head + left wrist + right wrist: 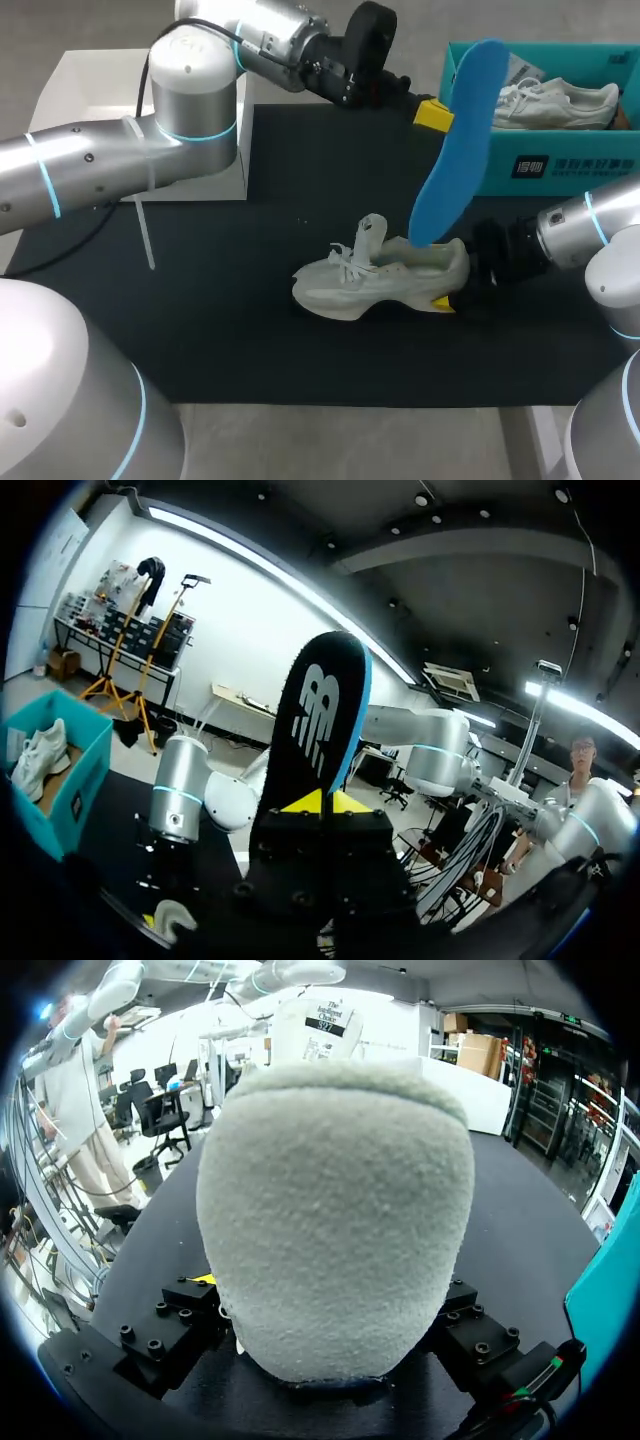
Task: Take the shoe out of the shoebox, open the shoe tongue, remove and reinsert the insole, then place the shoe into the shoebox
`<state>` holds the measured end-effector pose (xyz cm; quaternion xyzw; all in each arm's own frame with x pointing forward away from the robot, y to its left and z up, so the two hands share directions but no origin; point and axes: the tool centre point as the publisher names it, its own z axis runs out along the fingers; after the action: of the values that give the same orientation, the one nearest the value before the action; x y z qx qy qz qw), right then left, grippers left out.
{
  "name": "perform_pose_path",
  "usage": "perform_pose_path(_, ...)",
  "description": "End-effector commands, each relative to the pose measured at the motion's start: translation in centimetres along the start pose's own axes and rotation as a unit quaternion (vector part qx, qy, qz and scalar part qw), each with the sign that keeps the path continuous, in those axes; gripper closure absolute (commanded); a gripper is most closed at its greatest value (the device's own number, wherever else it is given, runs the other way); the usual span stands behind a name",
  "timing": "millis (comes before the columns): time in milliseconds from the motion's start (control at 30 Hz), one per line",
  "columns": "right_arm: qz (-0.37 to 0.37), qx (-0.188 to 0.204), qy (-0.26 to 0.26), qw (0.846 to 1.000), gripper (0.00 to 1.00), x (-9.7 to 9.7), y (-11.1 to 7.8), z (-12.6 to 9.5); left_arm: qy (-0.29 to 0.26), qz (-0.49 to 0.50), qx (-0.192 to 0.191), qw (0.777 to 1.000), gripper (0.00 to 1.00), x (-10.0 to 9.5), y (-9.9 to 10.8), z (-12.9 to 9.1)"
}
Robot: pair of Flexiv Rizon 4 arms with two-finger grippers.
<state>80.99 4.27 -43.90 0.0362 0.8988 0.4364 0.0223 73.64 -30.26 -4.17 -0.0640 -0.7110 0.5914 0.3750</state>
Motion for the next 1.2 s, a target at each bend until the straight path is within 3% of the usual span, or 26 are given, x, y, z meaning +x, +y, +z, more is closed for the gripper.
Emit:
perform_pose_path(33, 0.000, 0.002, -0.001, 1.000, 1.00, 0.2, -0.2, 0.4, -0.001, -0.004, 0.025, 1.000, 1.00, 3.4, -0.1, 0.3)
perform_pose_path(133, 0.000, 0.002, -0.001, 1.000, 1.00, 0.2, -0.2, 0.4, 0.033, -0.027, 0.043, 0.998, 1.00, 5.4, -0.4, 0.4)
perform_pose_path(300, 0.000, 0.002, -0.001, 1.000, 1.00, 0.2, -0.2, 0.4, 0.112, -0.052, 0.103, 0.987, 1.00, 8.9, -1.3, 0.6)
perform_pose_path(533, 0.000, 0.002, -0.001, 1.000, 1.00, 0.2, -0.2, 0.4, 0.137, -0.052, 0.104, 0.984, 1.00, 13.1, -2.0, 2.0)
perform_pose_path(733, 0.000, 0.002, -0.001, 1.000, 1.00, 0.2, -0.2, 0.4, 0.164, -0.059, 0.111, 0.978, 1.00, 16.5, -1.9, 1.9)
perform_pose_path(933, 0.000, 0.002, -0.001, 1.000, 1.00, 0.2, -0.2, 0.4, 0.143, -0.061, 0.111, 0.982, 1.00, 18.9, -0.8, 1.5)
perform_pose_path(1200, 0.000, 0.002, -0.001, 1.000, 1.00, 0.2, -0.2, 0.4, 0.147, -0.055, 0.115, 0.981, 1.00, 22.3, 0.4, 2.5)
